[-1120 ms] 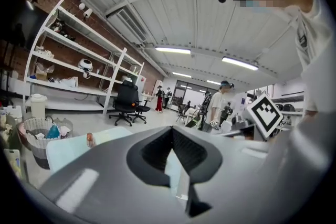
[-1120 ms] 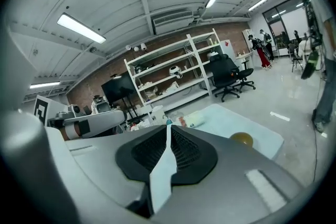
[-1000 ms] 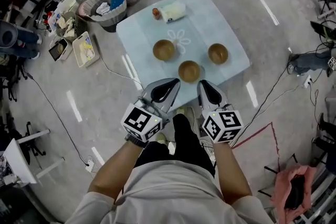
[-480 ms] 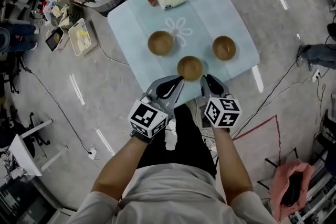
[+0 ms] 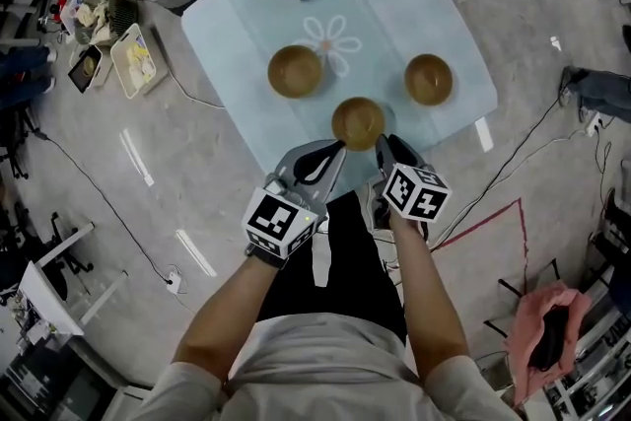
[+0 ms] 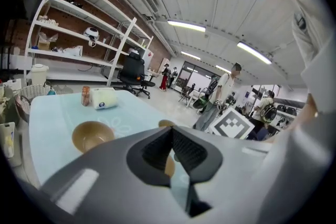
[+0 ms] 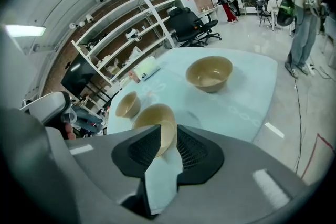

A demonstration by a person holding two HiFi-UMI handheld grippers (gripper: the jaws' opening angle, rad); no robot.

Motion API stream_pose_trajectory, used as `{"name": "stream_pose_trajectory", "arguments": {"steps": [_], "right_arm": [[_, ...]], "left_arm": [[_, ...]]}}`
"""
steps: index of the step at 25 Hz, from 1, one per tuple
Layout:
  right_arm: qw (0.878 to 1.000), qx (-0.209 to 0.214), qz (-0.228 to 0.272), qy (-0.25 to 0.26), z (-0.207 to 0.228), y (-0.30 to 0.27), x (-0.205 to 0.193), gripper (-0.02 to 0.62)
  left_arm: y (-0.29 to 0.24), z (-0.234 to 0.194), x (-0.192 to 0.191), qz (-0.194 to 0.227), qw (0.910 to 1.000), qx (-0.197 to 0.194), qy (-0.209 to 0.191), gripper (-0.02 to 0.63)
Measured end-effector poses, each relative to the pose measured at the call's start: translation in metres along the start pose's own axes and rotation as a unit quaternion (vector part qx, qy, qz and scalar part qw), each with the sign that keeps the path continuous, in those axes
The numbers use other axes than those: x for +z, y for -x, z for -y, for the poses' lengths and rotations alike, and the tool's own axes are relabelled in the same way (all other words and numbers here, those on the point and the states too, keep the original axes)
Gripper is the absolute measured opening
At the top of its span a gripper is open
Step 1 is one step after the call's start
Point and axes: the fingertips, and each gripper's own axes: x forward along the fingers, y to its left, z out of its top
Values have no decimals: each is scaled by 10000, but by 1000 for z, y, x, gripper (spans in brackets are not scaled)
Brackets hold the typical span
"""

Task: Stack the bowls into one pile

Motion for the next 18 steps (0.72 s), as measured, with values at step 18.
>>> {"name": "stream_pose_trajectory", "arguments": {"steps": [18], "right_arm": [[9955,-329,-469,-753,18,-31,-11,18]], "left_arm": [[-9,-13,-17,-171,9996,-128,200,6]]}}
